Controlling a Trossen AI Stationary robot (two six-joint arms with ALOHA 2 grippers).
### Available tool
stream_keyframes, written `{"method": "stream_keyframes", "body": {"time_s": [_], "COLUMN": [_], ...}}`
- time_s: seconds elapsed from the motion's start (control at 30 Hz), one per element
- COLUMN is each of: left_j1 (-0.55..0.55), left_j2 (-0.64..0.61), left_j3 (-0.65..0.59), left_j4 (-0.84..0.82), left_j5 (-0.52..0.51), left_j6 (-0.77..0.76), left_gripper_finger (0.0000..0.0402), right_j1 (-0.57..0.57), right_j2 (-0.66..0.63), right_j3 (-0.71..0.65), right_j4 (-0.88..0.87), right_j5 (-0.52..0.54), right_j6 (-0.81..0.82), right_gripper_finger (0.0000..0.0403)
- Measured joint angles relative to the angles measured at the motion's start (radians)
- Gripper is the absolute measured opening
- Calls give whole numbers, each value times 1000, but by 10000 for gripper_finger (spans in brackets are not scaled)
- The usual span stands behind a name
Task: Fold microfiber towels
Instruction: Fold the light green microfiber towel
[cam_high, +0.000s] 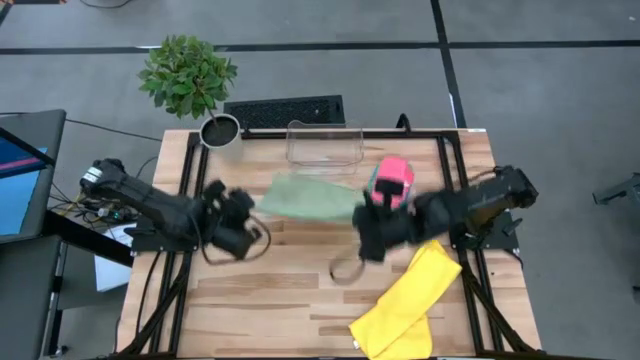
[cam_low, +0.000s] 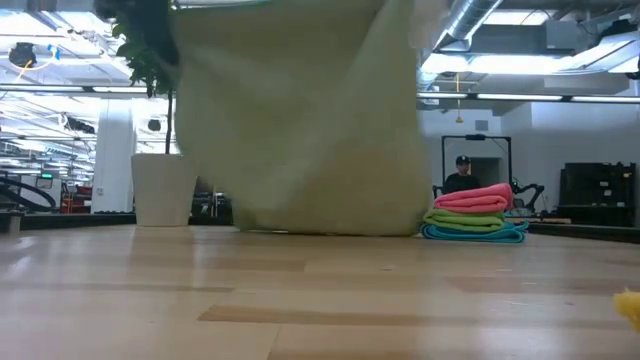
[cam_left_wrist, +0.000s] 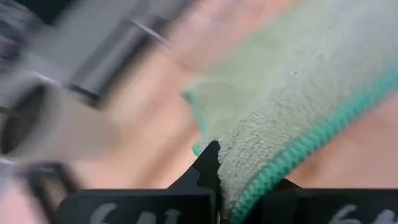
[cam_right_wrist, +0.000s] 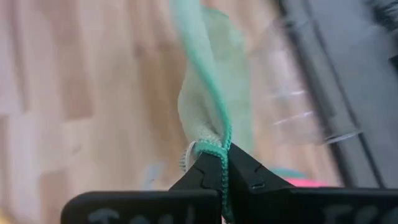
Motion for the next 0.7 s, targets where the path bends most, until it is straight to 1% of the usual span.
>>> {"method": "stream_keyframes", "body": {"time_s": [0.1, 0.2, 0.3, 0.4, 0.47, 0.57, 0.63, 0.7], "left_j1": [-93, -170, -226, -262, -280, -306, -329, -334], "left_j2": [12, 43, 91, 150, 182, 204, 205, 199], "left_j3": [-91, -160, -184, -184, -178, -177, -177, -177], "left_j4": [170, 338, 454, 458, 458, 465, 463, 465], "left_j5": [92, 193, 243, 260, 281, 314, 311, 293], "left_j6": [-65, -94, -127, -186, -234, -308, -346, -343], "left_gripper_finger": [0, 0, 0, 0, 0, 0, 0, 0], "right_j1": [112, 197, 261, 295, 305, 313, 315, 315], "right_j2": [8, 6, 7, 5, 6, 6, 6, 6], "right_j3": [-93, -189, -264, -335, -371, -397, -407, -415], "right_j4": [27, 150, 281, 411, 462, 477, 468, 464], "right_j5": [0, 2, 6, 10, 8, -11, -28, -29], "right_j6": [125, 247, 333, 375, 400, 462, 483, 483], "right_gripper_finger": [19, 22, 28, 28, 24, 21, 23, 29]}}
